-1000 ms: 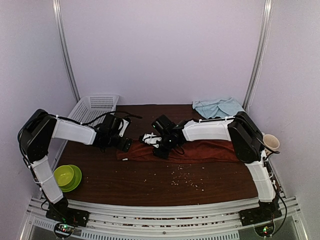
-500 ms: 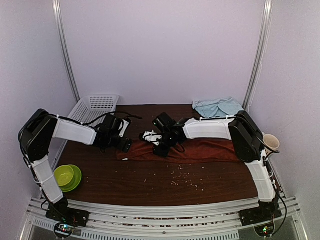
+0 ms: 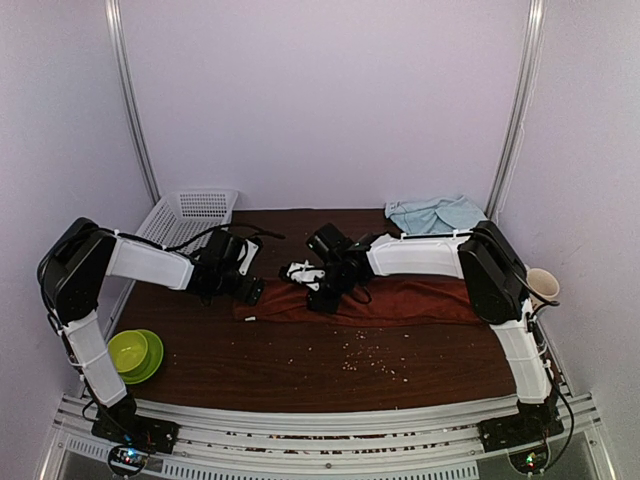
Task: Roll the towels
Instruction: Smooth out the towel at the center of the board.
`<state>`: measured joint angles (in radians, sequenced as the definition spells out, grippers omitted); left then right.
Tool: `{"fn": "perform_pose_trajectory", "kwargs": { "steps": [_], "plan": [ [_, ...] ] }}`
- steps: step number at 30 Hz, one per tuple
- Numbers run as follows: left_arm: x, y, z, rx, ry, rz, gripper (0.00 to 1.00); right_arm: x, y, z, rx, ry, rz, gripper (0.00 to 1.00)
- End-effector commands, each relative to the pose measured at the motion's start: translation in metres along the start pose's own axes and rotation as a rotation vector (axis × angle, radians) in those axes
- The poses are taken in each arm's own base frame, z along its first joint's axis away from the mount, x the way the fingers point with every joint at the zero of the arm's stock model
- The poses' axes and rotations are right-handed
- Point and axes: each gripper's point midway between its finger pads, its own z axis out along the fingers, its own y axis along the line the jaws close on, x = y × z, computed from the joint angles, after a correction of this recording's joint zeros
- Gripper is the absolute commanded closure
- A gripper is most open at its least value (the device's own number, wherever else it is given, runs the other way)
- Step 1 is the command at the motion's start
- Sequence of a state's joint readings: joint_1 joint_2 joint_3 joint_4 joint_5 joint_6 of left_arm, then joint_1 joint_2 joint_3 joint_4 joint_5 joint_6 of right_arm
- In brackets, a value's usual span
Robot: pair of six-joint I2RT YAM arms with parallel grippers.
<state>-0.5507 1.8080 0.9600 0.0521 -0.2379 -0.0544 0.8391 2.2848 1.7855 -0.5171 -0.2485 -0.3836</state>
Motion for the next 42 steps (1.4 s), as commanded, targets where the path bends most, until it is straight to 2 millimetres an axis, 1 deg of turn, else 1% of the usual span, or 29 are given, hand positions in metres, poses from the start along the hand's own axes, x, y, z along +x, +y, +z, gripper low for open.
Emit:
{"fn": "perform_pose_trajectory", "kwargs": {
  "steps": [1, 8, 11, 15, 21, 25, 30, 37, 42],
  "plan": [
    [-0.005, 0.0, 0.005, 0.009, -0.026, -0.013, 0.02, -0.004, -0.003, 0.0, -0.025, -0.005, 0.029, 0.8],
    [-0.003, -0.001, 0.005, 0.01, -0.024, -0.013, 0.02, -0.002, -0.005, 0.002, -0.023, -0.001, 0.036, 0.92],
    [-0.002, -0.001, 0.006, 0.012, -0.023, -0.013, 0.02, 0.0, -0.004, 0.003, -0.025, 0.005, 0.035, 1.0],
    [-0.001, 0.0, 0.006, 0.003, -0.018, -0.013, 0.02, -0.001, 0.001, -0.001, -0.055, 0.006, 0.018, 1.0],
    [-0.002, 0.008, 0.008, -0.045, 0.002, -0.012, 0.02, -0.009, 0.005, -0.013, -0.07, -0.015, 0.001, 1.0],
    [0.0, 0.016, 0.014, -0.097, 0.039, -0.012, 0.02, -0.008, 0.009, -0.015, -0.067, -0.005, -0.027, 1.0],
    [0.001, 0.022, 0.022, -0.14, 0.073, -0.008, 0.02, -0.003, 0.017, -0.013, -0.061, 0.019, -0.067, 1.0],
    [-0.003, 0.03, 0.023, -0.189, 0.084, -0.002, 0.02, -0.006, 0.024, -0.017, -0.068, 0.008, -0.09, 1.0],
    [-0.004, 0.032, 0.025, -0.203, 0.095, 0.008, 0.02, -0.01, 0.031, -0.02, -0.08, 0.001, -0.098, 1.0]
  ]
}}
